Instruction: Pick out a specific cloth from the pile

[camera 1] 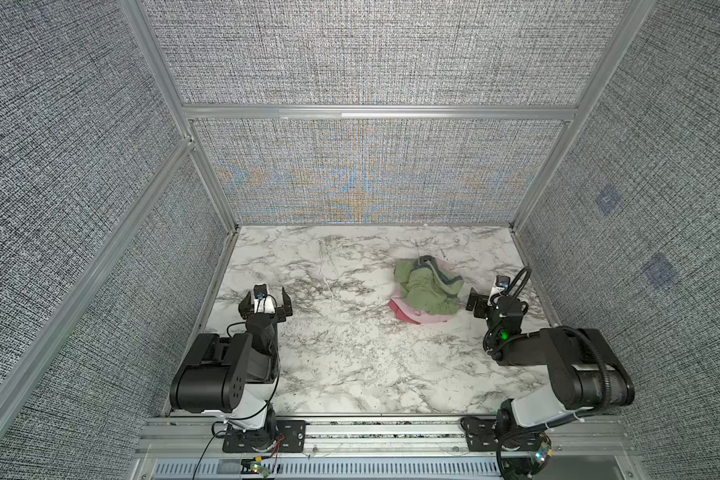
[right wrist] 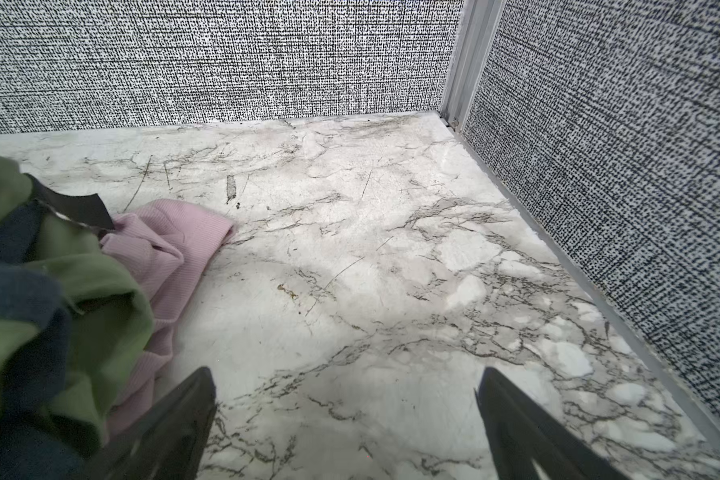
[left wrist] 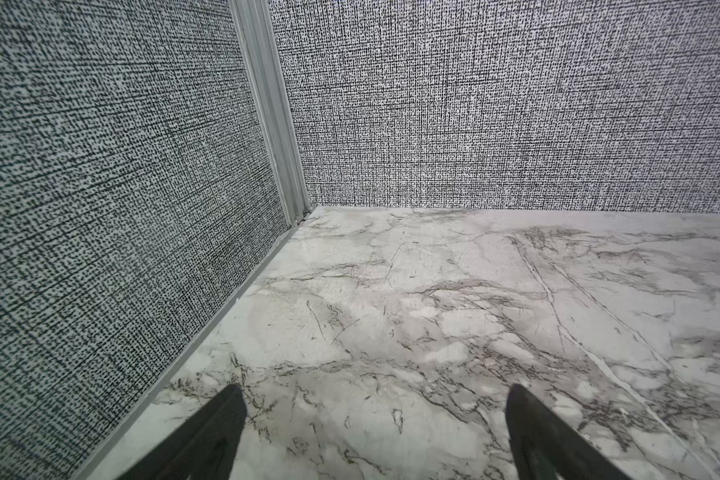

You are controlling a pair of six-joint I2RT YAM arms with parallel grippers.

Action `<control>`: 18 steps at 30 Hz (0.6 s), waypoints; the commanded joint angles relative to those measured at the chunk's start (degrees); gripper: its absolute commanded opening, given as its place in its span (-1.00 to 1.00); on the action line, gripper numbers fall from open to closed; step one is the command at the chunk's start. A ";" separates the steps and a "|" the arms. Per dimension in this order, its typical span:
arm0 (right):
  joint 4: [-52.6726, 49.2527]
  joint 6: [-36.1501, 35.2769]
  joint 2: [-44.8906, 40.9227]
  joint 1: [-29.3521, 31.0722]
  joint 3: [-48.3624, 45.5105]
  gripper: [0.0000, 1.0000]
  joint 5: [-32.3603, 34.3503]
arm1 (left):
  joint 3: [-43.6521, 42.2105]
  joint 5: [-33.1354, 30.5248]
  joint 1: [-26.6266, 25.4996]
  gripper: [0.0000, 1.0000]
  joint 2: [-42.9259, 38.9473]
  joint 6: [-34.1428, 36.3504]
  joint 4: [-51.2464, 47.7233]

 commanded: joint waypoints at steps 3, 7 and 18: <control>1.97 -0.19 0.02 0.10 0.11 0.99 0.68 | 0.01 -0.51 0.06 0.98 0.11 -0.11 2.32; 1.93 -0.18 0.05 0.09 0.17 0.99 0.68 | 0.01 -0.51 0.08 0.98 0.12 -0.13 2.27; 1.66 -0.04 0.07 -0.04 0.29 0.99 0.25 | 0.23 -0.43 0.06 0.98 0.19 -0.25 1.79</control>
